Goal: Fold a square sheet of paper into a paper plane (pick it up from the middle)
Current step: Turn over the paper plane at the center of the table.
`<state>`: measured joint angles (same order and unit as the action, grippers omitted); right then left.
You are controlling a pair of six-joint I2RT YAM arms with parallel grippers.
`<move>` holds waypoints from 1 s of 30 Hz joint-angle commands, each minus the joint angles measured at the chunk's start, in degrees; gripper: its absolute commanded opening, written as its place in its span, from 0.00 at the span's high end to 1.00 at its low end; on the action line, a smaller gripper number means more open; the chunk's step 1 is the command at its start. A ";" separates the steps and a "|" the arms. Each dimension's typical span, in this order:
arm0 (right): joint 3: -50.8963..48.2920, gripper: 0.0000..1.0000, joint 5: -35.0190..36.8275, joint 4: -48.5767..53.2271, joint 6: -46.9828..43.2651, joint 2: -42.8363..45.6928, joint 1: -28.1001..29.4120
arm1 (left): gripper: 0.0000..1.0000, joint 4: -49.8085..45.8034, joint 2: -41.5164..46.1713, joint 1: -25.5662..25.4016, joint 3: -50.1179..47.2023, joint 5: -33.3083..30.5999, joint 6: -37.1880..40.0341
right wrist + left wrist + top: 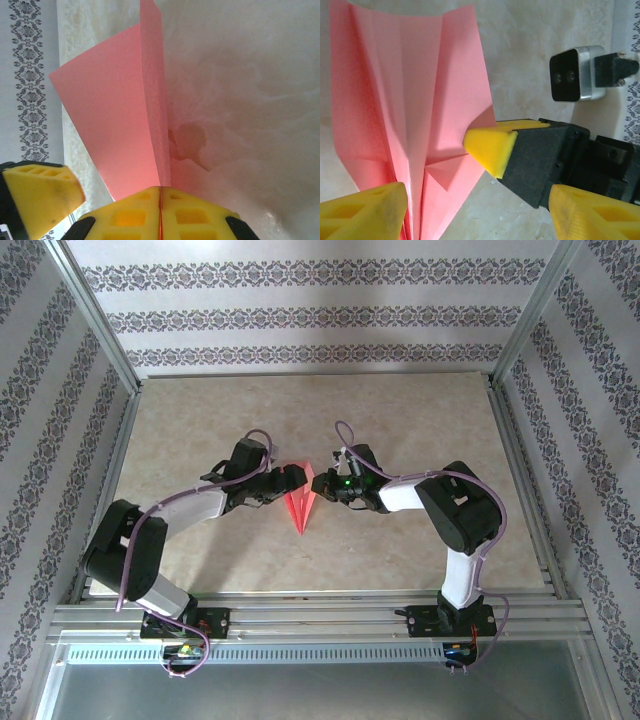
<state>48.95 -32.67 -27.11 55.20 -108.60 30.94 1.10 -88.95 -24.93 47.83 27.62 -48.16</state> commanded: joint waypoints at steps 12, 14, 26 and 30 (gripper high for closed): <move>-1.78 0.91 0.30 -1.10 0.16 -1.75 -1.45 | 0.19 -5.98 -9.20 -0.83 5.32 -4.14 1.76; -2.40 0.91 0.65 -0.94 0.39 -1.59 -1.73 | 0.19 -5.91 -9.47 -0.89 5.00 -4.30 1.41; -3.09 0.87 -0.01 -0.95 0.37 -1.09 -2.20 | 0.20 -5.29 -8.92 -0.98 4.82 -3.53 1.00; -2.82 0.81 -1.31 -0.98 0.35 -0.76 -2.20 | 0.20 -7.54 -6.69 -2.06 6.39 -4.11 3.63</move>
<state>46.26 -32.58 -27.27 55.61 -109.40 29.34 -3.90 -97.97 -25.52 52.23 23.51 -47.00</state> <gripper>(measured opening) 0.183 0.799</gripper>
